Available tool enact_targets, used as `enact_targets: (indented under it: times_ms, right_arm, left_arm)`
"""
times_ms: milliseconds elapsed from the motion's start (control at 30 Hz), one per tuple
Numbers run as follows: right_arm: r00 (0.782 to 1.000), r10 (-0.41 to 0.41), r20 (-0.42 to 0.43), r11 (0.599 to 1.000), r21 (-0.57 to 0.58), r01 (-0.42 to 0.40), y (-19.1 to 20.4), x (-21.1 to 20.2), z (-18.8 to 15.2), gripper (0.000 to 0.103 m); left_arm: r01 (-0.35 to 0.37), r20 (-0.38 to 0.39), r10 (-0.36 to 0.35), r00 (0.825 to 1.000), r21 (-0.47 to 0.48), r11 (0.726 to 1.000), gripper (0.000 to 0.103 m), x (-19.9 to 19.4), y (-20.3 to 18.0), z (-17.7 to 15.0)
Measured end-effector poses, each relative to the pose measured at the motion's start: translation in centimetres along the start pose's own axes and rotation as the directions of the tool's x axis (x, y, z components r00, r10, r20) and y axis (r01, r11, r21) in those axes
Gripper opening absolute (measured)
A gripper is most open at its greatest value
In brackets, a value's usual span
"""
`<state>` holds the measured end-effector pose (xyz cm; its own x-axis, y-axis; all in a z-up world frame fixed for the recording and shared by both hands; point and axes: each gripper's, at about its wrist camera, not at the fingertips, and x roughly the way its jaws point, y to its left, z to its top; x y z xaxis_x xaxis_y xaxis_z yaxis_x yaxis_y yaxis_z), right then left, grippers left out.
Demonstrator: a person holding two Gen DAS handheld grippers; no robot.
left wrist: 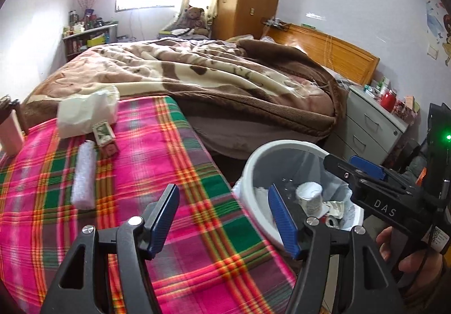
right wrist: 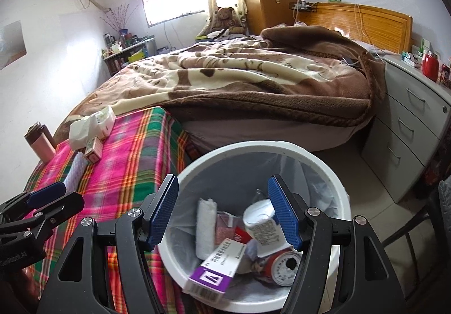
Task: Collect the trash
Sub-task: 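Move both grippers back from the bin over the bed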
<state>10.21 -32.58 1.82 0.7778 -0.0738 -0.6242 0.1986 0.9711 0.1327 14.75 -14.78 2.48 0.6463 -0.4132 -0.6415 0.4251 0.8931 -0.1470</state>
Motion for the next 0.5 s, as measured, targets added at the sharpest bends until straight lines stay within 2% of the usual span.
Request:
enact_targets:
  times_ms: [500]
  right_arm:
    - [0.996,0.084,-0.002,0.992,-0.093,-0.084,5.4,1.5,1.1,0.068]
  left_arm:
    - [-0.135,0.016,0.137,0.990,-0.106,0.985,0.068,-1.7,8.0,-0.3]
